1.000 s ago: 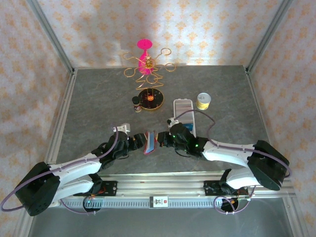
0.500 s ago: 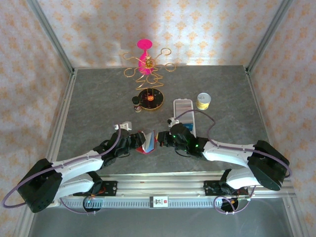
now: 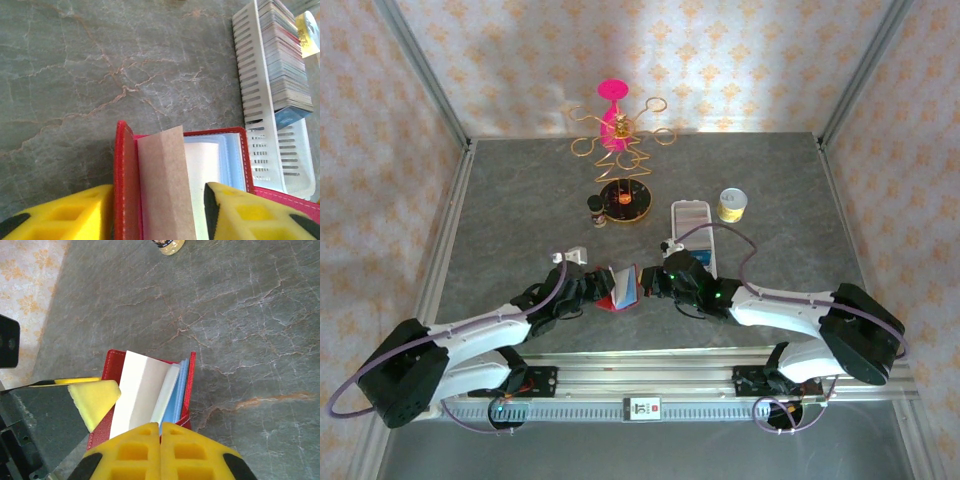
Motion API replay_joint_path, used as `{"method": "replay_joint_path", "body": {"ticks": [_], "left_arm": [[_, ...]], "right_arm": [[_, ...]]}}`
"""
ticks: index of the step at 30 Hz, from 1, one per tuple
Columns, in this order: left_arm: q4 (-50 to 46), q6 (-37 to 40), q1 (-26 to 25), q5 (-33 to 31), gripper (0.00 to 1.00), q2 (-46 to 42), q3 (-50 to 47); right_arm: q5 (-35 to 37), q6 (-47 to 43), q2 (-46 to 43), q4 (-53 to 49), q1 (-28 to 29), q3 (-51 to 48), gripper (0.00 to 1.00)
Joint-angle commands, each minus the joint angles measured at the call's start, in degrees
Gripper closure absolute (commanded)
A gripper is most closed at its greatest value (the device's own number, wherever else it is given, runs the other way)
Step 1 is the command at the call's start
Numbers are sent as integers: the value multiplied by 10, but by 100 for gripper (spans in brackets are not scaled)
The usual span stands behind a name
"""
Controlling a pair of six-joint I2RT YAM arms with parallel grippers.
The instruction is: Put the credit cards into the card holder
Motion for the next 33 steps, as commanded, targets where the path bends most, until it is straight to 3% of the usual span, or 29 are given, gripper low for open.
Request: {"method": "replay_joint_path", "body": {"ticks": [1, 12, 20, 26, 33], "left_arm": [[1, 10, -3, -9, 49, 7, 2], [-36, 22, -3, -45, 73, 27, 3], [-29, 30, -3, -40, 88, 33, -9], [-24, 33, -3, -33, 91, 33, -13], [-19, 34, -3, -24, 92, 32, -18]], "right_arm": [[17, 6, -4, -6, 1, -8, 100], [70, 12, -7, -50, 2, -14, 100], [73, 12, -52, -115, 3, 3, 69], [56, 13, -103, -150, 8, 3, 65], [0, 52, -55, -68, 46, -15, 58]]}}
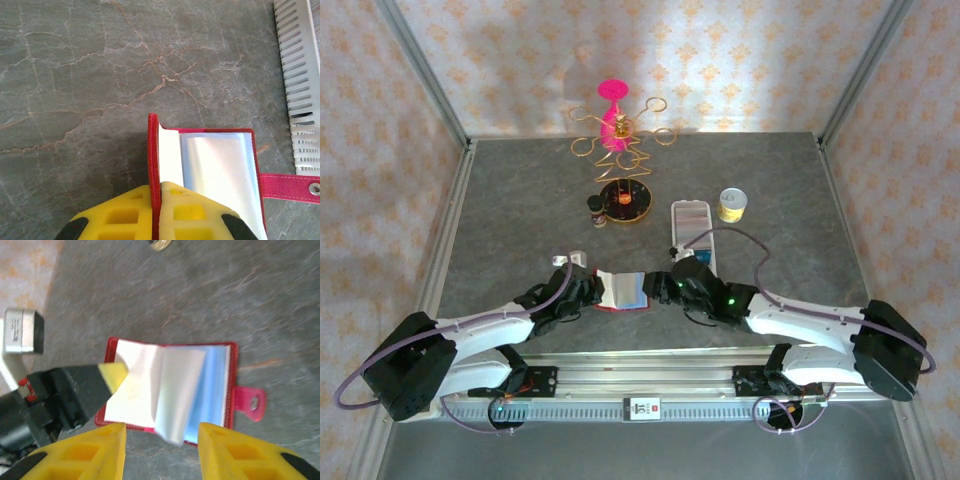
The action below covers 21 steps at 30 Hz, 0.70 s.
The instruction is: Put the credit cards into the card holder
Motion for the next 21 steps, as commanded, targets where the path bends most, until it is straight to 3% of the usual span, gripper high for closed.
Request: {"method": "replay_joint_path", "body": {"ticks": [1, 11, 21], "left_arm": [[5, 8, -3, 7, 92, 6, -14], [14, 7, -3, 19, 93, 0, -22], [29, 4, -3, 28, 93, -2, -29]], "right_arm": [[-27, 24, 38, 46, 18, -10, 58], [-63, 54, 123, 141, 18, -21, 58], [-64, 59, 168, 145, 20, -6, 59]]}}
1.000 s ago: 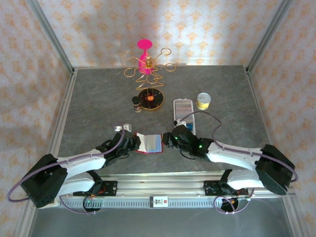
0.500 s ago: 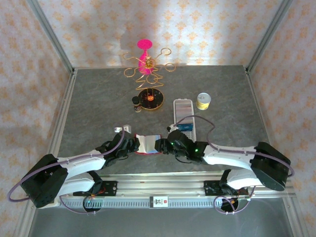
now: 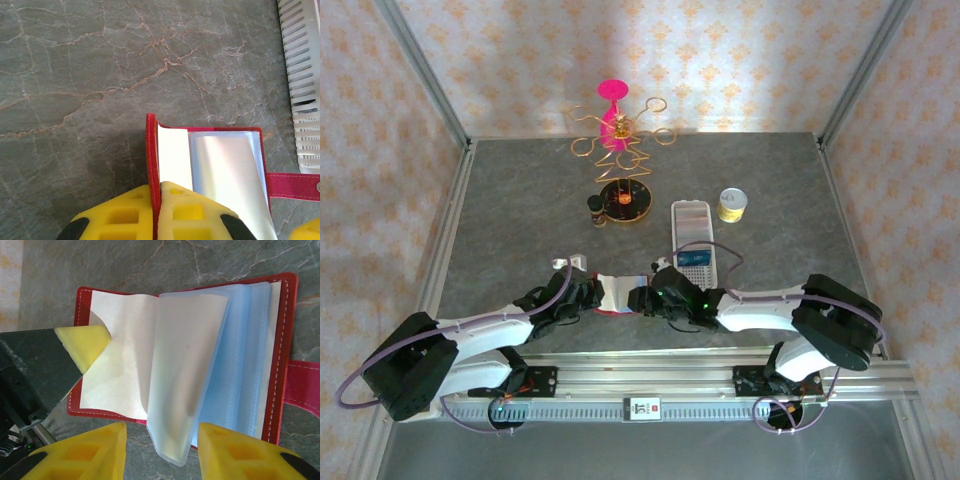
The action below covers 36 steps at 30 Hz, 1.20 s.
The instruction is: Put the credit cards into the card holder
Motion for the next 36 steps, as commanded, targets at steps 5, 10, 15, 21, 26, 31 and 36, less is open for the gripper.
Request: {"method": "replay_joint_path", "body": {"ticks": [5, 10, 15, 21, 26, 31, 36], "left_arm": [[18, 2, -3, 13, 93, -3, -15], [30, -3, -3, 23, 93, -1, -20], [43, -15, -3, 28, 91, -3, -28], [24, -29, -3, -3, 68, -16, -36], [2, -62, -3, -30, 67, -54, -51], [-46, -87, -2, -94, 69, -149, -75], [-91, -99, -1, -118, 70, -239, -86]], "right_arm": [[3, 7, 24, 10, 3, 17, 59], [-6, 9, 25, 34, 3, 24, 59], [-24, 16, 32, 79, 3, 29, 60], [-44, 35, 55, 140, 3, 34, 61], [-63, 55, 82, 188, 3, 40, 63], [-76, 69, 104, 222, 3, 48, 63], [-94, 68, 132, 232, 5, 64, 63]]}}
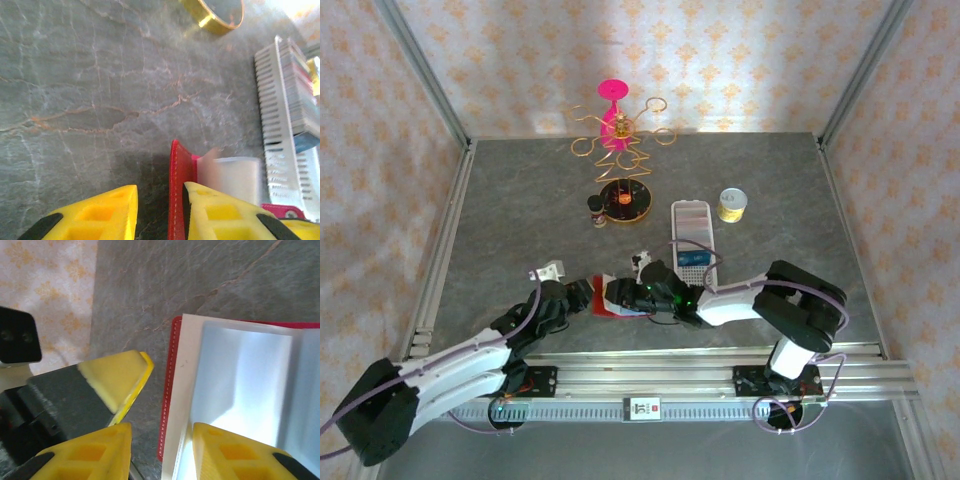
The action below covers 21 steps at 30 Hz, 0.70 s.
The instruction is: Put the credit cards into the card holder
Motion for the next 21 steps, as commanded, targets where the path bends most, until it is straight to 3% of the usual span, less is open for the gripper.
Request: {"method": "replay_joint_path", "body": {"ticks": [1, 8, 15, 18, 21], "left_arm": [[-64, -18, 0, -49, 71, -43, -2], [-147, 19, 20, -96, 86, -68, 63], [-78, 47, 77, 27, 96, 36, 117], [-29, 49, 88, 77, 97, 79, 124], [1, 49, 89, 120, 99, 122, 133]], "right_arm": [[-14, 7, 17, 26, 5, 21, 63], [-11, -7, 51, -24, 12, 50, 62], [-7, -13, 77, -52, 14, 64, 68], [-5, -13, 84, -59, 14, 66, 77], [5, -15, 91, -72, 16, 69, 95]]}}
